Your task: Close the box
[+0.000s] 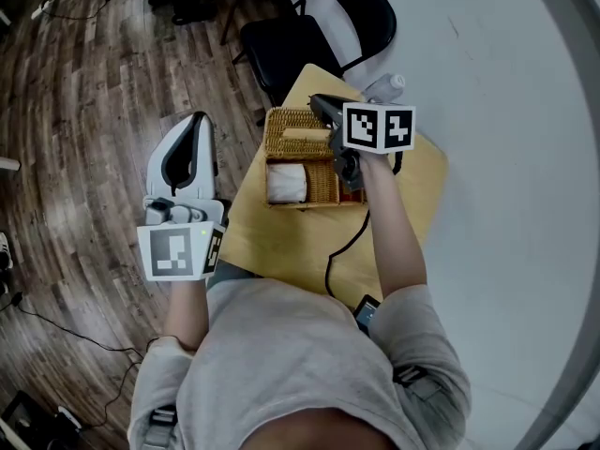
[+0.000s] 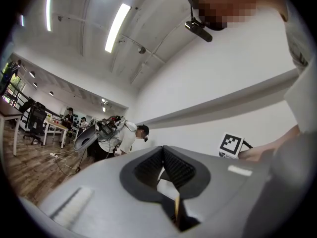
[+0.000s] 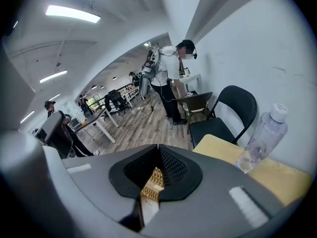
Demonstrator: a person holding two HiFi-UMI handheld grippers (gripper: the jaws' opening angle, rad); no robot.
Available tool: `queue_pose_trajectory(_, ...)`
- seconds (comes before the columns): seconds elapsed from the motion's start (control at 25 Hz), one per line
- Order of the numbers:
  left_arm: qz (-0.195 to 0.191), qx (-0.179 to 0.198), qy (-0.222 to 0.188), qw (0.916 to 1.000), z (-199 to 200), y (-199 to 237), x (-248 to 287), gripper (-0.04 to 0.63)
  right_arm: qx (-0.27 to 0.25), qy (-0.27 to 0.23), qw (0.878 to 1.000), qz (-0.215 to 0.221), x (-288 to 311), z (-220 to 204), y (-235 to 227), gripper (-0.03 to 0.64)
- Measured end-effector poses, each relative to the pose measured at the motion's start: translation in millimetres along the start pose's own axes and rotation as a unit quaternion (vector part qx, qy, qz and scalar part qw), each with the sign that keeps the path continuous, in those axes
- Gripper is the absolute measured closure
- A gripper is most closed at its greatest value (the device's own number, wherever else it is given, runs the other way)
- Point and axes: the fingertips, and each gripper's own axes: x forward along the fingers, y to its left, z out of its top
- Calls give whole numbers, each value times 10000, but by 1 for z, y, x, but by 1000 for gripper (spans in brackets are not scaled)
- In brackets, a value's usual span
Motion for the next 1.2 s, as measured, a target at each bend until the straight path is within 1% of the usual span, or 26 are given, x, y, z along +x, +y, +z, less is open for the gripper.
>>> queue_pose_trajectory(0.32, 108, 79, -175, 9998, 20, -17, -30, 537, -136, -225, 9995, 168, -39, -18, 25, 603)
queue_pose_trajectory(0.64, 198, 148, -231, 9994, 30, -26, -57, 538, -291, -318, 9986, 307, -61, -42, 50, 603)
queue_pose_trajectory(1.2, 196, 238, -241, 9992, 37, -45, -85, 538, -274, -265, 9976, 583, -81, -98, 80, 603)
